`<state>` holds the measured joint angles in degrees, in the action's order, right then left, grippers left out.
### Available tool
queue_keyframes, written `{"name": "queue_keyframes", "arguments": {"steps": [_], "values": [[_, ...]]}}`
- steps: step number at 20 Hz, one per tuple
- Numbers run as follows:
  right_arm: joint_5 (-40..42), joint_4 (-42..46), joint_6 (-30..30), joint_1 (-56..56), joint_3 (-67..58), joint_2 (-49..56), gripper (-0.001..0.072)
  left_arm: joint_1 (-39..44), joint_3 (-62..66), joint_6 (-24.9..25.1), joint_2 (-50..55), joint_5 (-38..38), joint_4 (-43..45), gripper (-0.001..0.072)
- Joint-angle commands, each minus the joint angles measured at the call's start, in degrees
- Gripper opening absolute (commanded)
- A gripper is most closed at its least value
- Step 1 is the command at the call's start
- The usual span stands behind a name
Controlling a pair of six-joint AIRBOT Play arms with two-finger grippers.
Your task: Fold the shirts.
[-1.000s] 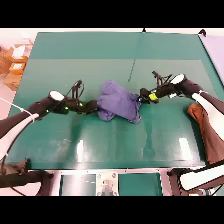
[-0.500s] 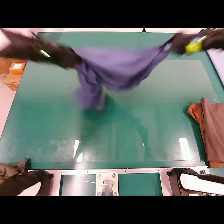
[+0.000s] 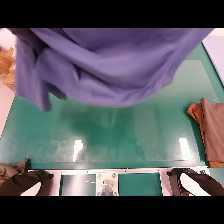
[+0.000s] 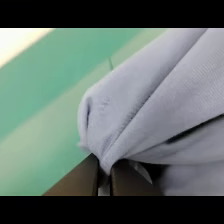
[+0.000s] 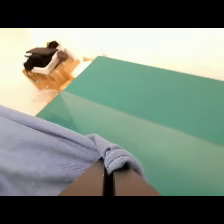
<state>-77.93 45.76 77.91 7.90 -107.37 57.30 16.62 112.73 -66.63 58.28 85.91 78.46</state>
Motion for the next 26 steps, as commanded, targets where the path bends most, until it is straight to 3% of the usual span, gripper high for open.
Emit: {"name": "queue_keyframes", "arguments": {"steps": [1,4,8,9,10,11,13,16,20,23,26], "values": [[0.0,0.3,0.0,0.1,10.0,-1.1,0.0017,-0.1,-10.8,1.2,1.4,-2.4,-1.4,0.0030],[5.7,0.3,-2.1,0.1,30.1,-1.1,0.0017,-0.1,-26.6,5.4,6.2,-10.0,-10.4,0.0031],[25.0,0.3,-3.7,0.1,58.0,3.3,0.0017,-0.1,-41.8,12.8,17.8,-22.5,-22.4,0.0032],[29.4,0.2,-4.6,0.1,61.9,6.3,0.0017,-0.1,-42.5,12.7,21.8,-23.8,-22.3,0.0196],[32.1,0.2,-5.1,0.1,63.3,9.7,0.0017,-0.2,-42.2,12.3,25.4,-24.8,-22.0,0.0486],[33.0,0.1,-5.1,0.5,63.0,13.4,0.0017,-0.6,-41.3,11.0,27.8,-25.0,-21.8,0.0522],[32.2,0.1,-5.1,2.0,59.5,18.4,0.0017,-3.4,-38.3,8.0,29.7,-23.3,-21.4,0.0522],[28.6,0.1,-5.1,4.9,53.5,19.9,0.0017,-11.6,-32.5,2.8,28.4,-13.9,-21.5,0.0522],[26.4,0.3,-5.2,6.7,50.8,19.9,0.0017,-19.5,-39.6,-0.9,25.7,-5.2,-23.0,0.0522],[25.8,0.3,-6.0,6.5,50.8,19.9,0.0017,-19.2,-54.2,-0.3,23.6,-11.0,-24.4,0.0523],[25.8,0.3,-6.2,6.5,50.8,19.9,0.0017,-19.0,-63.9,4.5,23.8,-20.6,-34.2,0.0522]]}}
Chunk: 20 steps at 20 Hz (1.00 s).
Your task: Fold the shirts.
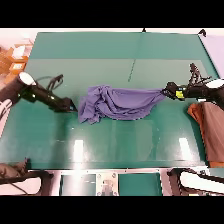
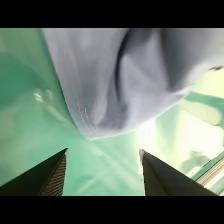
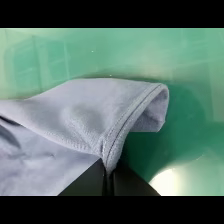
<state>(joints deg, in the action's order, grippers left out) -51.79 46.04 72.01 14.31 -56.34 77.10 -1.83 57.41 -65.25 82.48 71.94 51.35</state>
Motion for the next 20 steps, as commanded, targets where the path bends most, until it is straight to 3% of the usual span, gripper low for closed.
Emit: {"name": "queue_keyframes", "arguments": {"steps": [1,3,7,10,11,12,14,18,20], "values": [[-0.4,0.0,-0.3,0.1,-0.3,0.1,0.0017,-0.6,-10.2,4.8,-0.4,-9.5,-9.9,0.0522],[-0.4,0.0,-0.3,0.1,-0.3,0.1,0.0017,-0.6,-11.9,5.4,-0.4,-13.9,-12.1,0.0522],[-0.4,0.0,-0.3,0.1,-0.3,0.1,0.0017,0.0,-12.1,7.3,-0.4,-15.3,-16.3,0.0521],[-0.4,-0.4,-0.3,0.1,-0.3,0.1,0.0017,4.9,-12.0,7.4,0.7,-18.0,-16.2,0.0502],[-0.8,-0.4,-0.3,0.1,-0.3,0.1,0.0017,6.1,-12.0,8.7,1.1,-18.1,-16.2,0.0310],[-1.5,-0.4,-0.3,0.2,-0.3,0.1,0.0017,6.5,-11.7,9.4,1.0,-17.6,-16.1,0.0022],[-4.5,-0.4,-0.3,0.6,-1.5,0.1,0.0017,5.0,-8.6,9.2,-0.3,-13.7,-15.0,0.0029],[-15.1,-0.4,0.0,2.9,-12.2,-1.9,0.0017,-0.2,6.2,0.4,-9.8,-4.4,-1.2,0.0029],[-19.3,-0.4,0.9,4.0,-20.3,-5.0,0.0017,-2.4,15.9,-1.5,-15.8,-0.5,2.6,0.0029]]}}
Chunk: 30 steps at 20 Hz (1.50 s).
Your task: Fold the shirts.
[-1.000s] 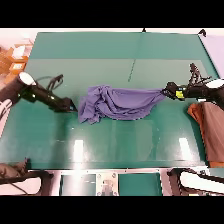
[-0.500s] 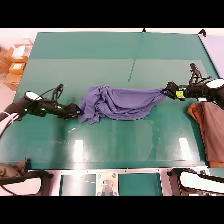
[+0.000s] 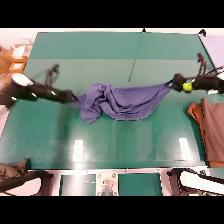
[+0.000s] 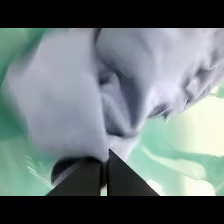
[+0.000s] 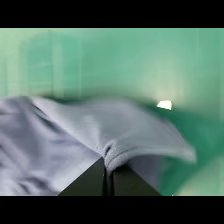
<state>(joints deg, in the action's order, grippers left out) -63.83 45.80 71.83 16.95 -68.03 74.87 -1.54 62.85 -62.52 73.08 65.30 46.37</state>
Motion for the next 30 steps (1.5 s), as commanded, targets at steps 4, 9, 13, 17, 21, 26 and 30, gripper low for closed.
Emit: {"name": "queue_keyframes", "arguments": {"steps": [4,9,13,17,21,26,30], "values": [[-9.7,-0.2,1.6,2.1,-23.9,-11.5,0.0017,-3.6,28.5,-4.7,-16.5,8.2,9.0,0.0029],[-8.8,0.0,1.6,4.2,-33.0,-23.4,0.0017,-3.6,47.7,-5.0,-23.0,8.0,11.0,0.0029],[-5.2,2.5,1.6,4.2,-33.1,-29.6,0.0017,-3.6,53.0,-7.2,-23.8,11.6,16.5,0.0029],[-4.8,2.7,1.6,4.2,-30.0,-26.8,0.0017,-3.6,43.9,-8.0,-23.1,13.6,18.3,0.0030],[-3.3,2.7,1.4,3.0,-20.1,-19.1,0.0017,-3.6,24.2,-5.9,-22.0,7.6,16.5,0.0029],[4.1,2.7,1.0,-3.3,-4.7,-2.1,0.0018,-3.5,2.6,2.6,-9.1,-3.7,5.6,0.0030],[7.6,2.6,1.1,-6.6,-1.9,14.9,0.0017,-3.5,0.0,4.7,6.8,-6.3,3.0,0.0030]]}}
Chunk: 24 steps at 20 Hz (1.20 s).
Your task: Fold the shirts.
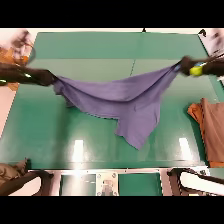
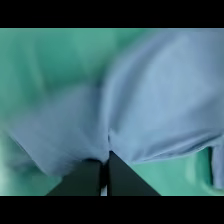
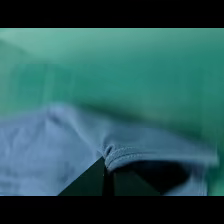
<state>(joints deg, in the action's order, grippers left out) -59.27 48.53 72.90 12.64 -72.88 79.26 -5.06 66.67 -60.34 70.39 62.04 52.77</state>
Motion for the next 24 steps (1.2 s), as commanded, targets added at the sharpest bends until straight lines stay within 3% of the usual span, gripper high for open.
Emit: {"name": "queue_keyframes", "arguments": {"steps": [1,3,5,9,12,14,15,19,21,22,23,24], "values": [[3.3,-0.5,0.2,-2.2,3.0,13.7,0.0018,0.0,-3.8,2.6,12.2,-3.2,-3.4,0.0030],[2.6,-0.5,0.9,-0.3,2.1,16.5,0.0054,0.0,-3.8,3.5,15.8,-3.6,-3.2,0.0030],[-1.9,-0.5,1.7,3.6,-0.2,16.0,0.0269,0.0,-3.7,3.6,16.4,-4.6,-3.0,0.0030],[-16.3,0.6,2.1,13.7,-2.5,10.9,0.0289,0.0,-1.5,3.6,16.4,-1.6,-1.9,0.0030],[-17.7,5.3,2.1,18.5,7.9,3.5,0.0298,0.0,1.4,3.6,16.4,0.0,-1.6,0.0030],[-13.8,4.9,2.1,19.3,18.1,0.1,0.0489,0.0,2.4,3.3,16.4,0.0,-1.7,0.0030],[-12.2,4.0,1.8,18.7,22.3,-0.1,0.0509,0.0,2.5,3.2,16.4,0.0,-1.8,0.0030],[-3.5,-4.2,-2.1,11.7,31.5,2.2,0.0505,0.0,2.5,3.2,16.4,0.1,-1.5,0.0030],[-1.1,-7.1,-2.1,6.9,31.5,4.0,0.0459,0.0,2.5,3.2,16.4,0.0,-1.0,0.0031],[0.0,-8.8,-2.3,4.7,31.4,4.9,0.0396,0.0,2.5,3.2,16.4,0.2,-0.4,0.0031],[0.6,-9.7,-3.0,3.0,31.1,5.5,0.0248,0.0,2.7,2.8,16.4,0.8,0.6,0.0031],[0.3,-9.4,-3.4,2.0,30.5,5.7,0.0033,0.0,3.3,1.0,16.3,1.7,2.8,0.0031]]}}
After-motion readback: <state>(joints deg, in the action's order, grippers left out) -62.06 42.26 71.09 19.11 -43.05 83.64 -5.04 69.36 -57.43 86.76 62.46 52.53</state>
